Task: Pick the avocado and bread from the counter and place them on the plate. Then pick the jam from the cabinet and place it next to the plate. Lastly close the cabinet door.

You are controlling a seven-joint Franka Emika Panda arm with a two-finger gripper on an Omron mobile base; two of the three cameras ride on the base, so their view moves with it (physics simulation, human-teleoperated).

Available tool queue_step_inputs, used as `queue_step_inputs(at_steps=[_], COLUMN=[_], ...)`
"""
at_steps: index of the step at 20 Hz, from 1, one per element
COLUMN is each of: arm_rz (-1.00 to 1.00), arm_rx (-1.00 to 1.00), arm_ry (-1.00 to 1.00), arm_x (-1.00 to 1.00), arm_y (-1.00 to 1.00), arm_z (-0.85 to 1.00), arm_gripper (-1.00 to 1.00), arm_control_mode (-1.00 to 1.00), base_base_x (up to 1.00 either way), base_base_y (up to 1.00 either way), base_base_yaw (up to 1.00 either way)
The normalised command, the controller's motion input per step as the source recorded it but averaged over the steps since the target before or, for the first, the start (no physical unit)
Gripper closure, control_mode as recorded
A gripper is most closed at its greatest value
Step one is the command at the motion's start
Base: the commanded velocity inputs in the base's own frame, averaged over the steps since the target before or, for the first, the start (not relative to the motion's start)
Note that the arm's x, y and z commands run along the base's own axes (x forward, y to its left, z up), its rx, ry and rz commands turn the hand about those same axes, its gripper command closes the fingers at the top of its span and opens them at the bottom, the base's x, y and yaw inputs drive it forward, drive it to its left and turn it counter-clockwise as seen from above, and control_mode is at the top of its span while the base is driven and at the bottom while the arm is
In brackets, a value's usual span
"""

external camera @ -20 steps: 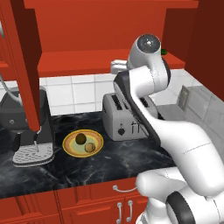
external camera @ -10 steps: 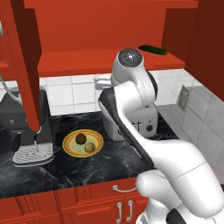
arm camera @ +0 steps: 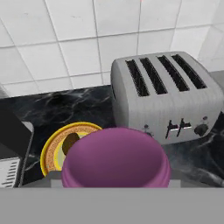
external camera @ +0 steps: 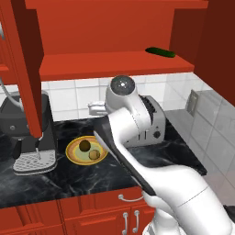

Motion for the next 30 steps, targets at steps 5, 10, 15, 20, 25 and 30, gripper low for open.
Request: queue_step_inputs(at_steps=[5,10,15,20,25,30], arm_rz=[0.04,0.05,0.06,0.06,0.04,0.0], arm_rx=[0.0,0.0,0.0,0.0,0.0,0.0], arm_ry=[0.11,0.1,0.09,0.05,0.06,0.1], arm_x=[-0.01,-0.05,-0.08,-0.06,0.08,0.11], arm_y=[0.31,0.33,0.31,0.26,0.16,0.14], arm_z=[-0.6,-0.58,-0.59,-0.55,-0.36,-0.27], arm_gripper=[1.0,1.0,1.0,1.0,1.0,1.0], arm_control_mode=[-1.0,-1.0,-1.0,-1.0,-1.0,-1.0], base_base_x=[0.0,0.0,0.0,0.0,0.0,0.0], base_base_y=[0.0,0.0,0.0,0.0,0.0,0.0], base_base_yaw=[0.0,0.0,0.0,0.0,0.0,0.0])
